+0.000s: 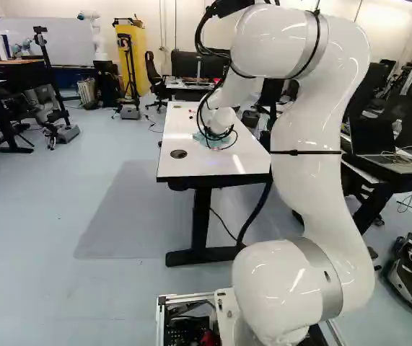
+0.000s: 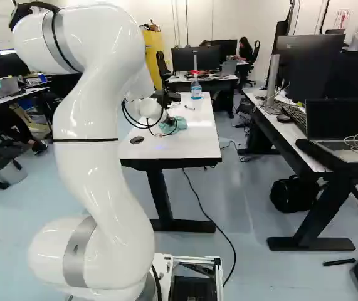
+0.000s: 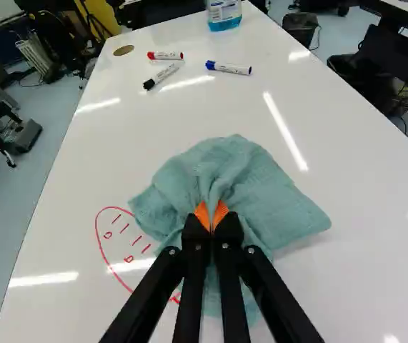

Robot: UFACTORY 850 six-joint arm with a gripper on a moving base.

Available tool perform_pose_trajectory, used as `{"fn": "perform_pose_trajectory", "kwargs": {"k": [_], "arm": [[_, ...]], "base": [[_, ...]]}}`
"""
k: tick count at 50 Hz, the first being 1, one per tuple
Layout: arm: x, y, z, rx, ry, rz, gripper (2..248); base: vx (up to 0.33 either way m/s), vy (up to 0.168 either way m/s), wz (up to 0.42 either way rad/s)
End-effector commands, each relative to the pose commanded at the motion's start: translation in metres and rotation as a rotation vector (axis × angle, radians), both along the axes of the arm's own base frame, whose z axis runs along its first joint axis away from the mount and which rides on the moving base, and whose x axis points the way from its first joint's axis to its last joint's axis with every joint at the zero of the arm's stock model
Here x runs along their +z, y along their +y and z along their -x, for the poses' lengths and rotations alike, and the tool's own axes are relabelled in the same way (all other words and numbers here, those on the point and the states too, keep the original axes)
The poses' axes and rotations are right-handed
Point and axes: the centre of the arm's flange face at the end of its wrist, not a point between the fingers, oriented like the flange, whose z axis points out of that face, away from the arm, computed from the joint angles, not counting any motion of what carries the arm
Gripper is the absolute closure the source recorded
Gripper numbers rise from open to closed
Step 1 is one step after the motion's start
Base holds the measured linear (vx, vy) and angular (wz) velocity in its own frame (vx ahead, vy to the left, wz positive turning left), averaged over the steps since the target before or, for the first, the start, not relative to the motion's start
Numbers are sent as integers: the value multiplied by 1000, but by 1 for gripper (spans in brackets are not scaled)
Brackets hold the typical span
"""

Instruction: Clean the table with the green towel

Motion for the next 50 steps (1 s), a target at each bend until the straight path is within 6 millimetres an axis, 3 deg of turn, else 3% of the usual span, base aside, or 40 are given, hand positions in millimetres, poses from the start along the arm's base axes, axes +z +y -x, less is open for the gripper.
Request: {"fn": "perform_pose_trajectory", "kwargs": {"k": [30, 50], "arm": [[-1, 50, -6, 78, -8, -1, 226], [2, 64, 22, 106, 11, 1, 226]], "base": [[0, 0, 0], [0, 0, 0]]}}
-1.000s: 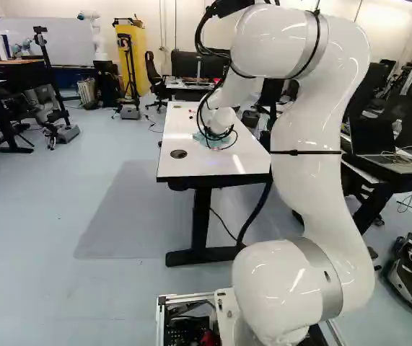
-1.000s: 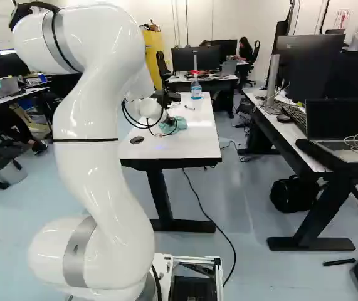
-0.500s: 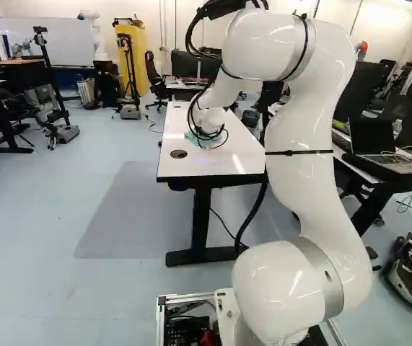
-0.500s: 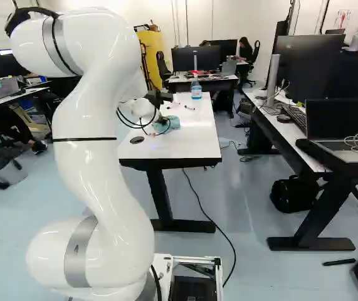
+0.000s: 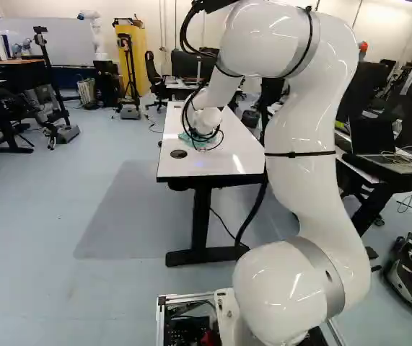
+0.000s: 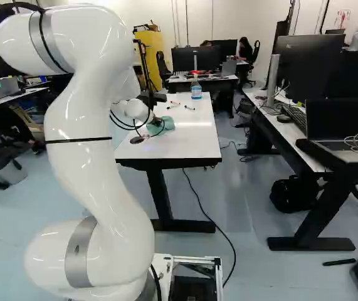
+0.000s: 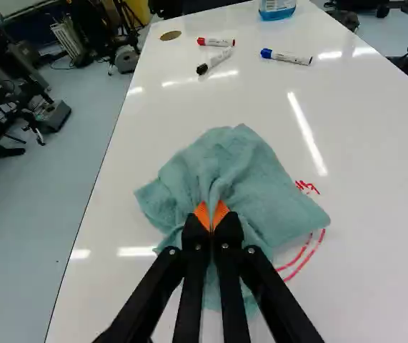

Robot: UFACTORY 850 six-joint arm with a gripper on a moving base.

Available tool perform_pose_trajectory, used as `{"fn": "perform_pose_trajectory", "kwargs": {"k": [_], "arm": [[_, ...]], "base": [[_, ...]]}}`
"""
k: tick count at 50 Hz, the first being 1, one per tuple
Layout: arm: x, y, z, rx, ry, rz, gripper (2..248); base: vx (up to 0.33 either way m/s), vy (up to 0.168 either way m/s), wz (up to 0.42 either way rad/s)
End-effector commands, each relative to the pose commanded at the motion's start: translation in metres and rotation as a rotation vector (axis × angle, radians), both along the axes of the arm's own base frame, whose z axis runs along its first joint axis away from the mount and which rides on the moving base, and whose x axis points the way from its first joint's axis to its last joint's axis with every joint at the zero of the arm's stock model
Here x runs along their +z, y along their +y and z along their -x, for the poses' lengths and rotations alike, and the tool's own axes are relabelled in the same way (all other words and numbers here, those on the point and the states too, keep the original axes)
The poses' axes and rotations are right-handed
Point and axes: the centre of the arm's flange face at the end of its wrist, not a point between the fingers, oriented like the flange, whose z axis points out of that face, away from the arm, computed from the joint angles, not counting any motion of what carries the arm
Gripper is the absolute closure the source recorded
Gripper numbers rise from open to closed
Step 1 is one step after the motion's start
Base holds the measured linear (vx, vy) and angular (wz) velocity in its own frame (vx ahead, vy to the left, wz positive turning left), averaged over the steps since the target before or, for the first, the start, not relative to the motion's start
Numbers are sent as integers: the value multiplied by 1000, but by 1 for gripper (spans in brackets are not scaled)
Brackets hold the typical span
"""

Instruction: Clean the table with the green towel

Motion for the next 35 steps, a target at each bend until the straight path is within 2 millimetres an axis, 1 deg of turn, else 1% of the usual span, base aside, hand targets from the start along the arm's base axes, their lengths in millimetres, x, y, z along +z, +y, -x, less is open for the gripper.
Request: {"fn": "perform_pose_trajectory", "kwargs": {"k": [21, 27, 35], "arm": [[4, -2, 40, 7, 25, 4, 226], [5, -8, 49, 1, 31, 5, 226], [5, -19, 55, -18, 35, 5, 226]], "base": [[0, 0, 0], [0, 0, 0], [0, 0, 0]]}}
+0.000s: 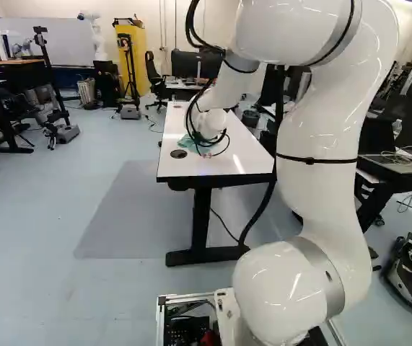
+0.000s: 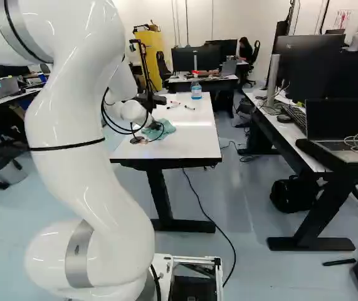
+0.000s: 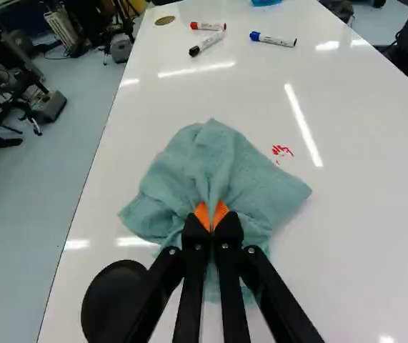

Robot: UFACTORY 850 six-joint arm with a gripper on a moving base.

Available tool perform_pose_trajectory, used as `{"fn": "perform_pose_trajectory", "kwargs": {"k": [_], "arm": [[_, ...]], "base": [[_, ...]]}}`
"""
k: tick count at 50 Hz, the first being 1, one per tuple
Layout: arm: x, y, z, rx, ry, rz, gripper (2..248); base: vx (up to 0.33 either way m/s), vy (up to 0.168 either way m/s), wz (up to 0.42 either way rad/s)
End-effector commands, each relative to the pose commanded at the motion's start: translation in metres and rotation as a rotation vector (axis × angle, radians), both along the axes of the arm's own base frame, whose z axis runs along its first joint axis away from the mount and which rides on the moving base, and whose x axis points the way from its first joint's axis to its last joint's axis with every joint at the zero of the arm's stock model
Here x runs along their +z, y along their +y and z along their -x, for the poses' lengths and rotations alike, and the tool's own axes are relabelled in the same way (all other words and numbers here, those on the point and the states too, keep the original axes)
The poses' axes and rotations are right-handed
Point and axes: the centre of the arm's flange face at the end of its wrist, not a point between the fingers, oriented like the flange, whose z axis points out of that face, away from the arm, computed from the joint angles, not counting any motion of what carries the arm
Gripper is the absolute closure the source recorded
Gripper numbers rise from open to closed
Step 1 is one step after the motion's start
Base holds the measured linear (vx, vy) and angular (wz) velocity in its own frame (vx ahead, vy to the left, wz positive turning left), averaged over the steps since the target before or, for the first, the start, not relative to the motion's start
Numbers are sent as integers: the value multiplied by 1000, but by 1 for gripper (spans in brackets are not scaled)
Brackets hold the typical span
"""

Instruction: Clean the table with the green towel

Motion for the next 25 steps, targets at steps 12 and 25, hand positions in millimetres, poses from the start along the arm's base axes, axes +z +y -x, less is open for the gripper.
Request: {"fn": "perform_pose_trajectory", "kwargs": {"k": [12, 25], "arm": [[0, -19, 2, -34, 2, 0, 226], [0, -40, 2, -72, 3, 0, 226]], "base": [[0, 0, 0], [0, 0, 0]]}}
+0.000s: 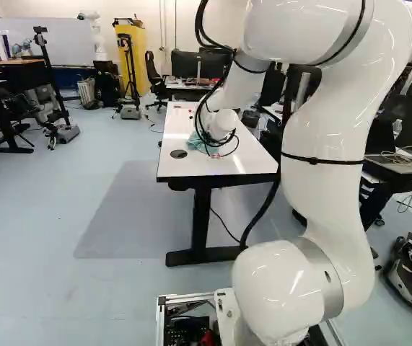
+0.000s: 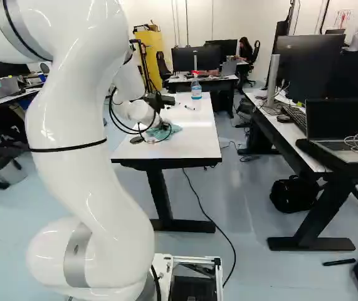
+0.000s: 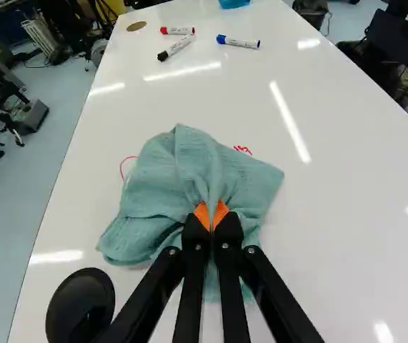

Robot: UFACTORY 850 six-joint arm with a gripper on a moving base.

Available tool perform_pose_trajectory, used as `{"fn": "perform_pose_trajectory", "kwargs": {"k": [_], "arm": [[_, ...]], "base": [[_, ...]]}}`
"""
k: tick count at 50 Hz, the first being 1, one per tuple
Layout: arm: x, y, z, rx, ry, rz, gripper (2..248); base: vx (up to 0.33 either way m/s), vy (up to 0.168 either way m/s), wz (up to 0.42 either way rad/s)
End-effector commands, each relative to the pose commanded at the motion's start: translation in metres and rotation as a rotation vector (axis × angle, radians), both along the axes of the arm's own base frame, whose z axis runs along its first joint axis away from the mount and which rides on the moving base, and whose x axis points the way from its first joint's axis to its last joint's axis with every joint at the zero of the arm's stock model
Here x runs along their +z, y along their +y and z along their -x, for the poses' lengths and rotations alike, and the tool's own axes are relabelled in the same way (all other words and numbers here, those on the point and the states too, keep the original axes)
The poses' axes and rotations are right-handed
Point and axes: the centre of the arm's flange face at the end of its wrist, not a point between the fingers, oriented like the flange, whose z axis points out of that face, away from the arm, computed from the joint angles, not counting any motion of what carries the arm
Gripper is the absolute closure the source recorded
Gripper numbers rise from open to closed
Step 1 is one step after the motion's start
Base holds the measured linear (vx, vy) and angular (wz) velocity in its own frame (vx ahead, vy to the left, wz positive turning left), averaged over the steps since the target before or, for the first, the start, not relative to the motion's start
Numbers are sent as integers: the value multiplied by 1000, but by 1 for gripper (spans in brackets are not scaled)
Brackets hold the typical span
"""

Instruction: Clean the table with the green towel

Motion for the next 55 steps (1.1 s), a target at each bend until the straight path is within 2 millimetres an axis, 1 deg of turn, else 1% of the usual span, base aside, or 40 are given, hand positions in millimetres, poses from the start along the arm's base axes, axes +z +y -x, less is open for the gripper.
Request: {"fn": "perform_pose_trajectory", "kwargs": {"k": [10, 18, 33, 55], "arm": [[0, -16, -2, -30, 0, 0, 226], [-1, -27, -10, -48, -5, 0, 226], [-3, -35, -37, -64, -21, -1, 226], [-8, -36, -79, -66, -49, -2, 226]], "base": [[0, 0, 0], [0, 0, 0], [0, 0, 0], [0, 0, 0]]}}
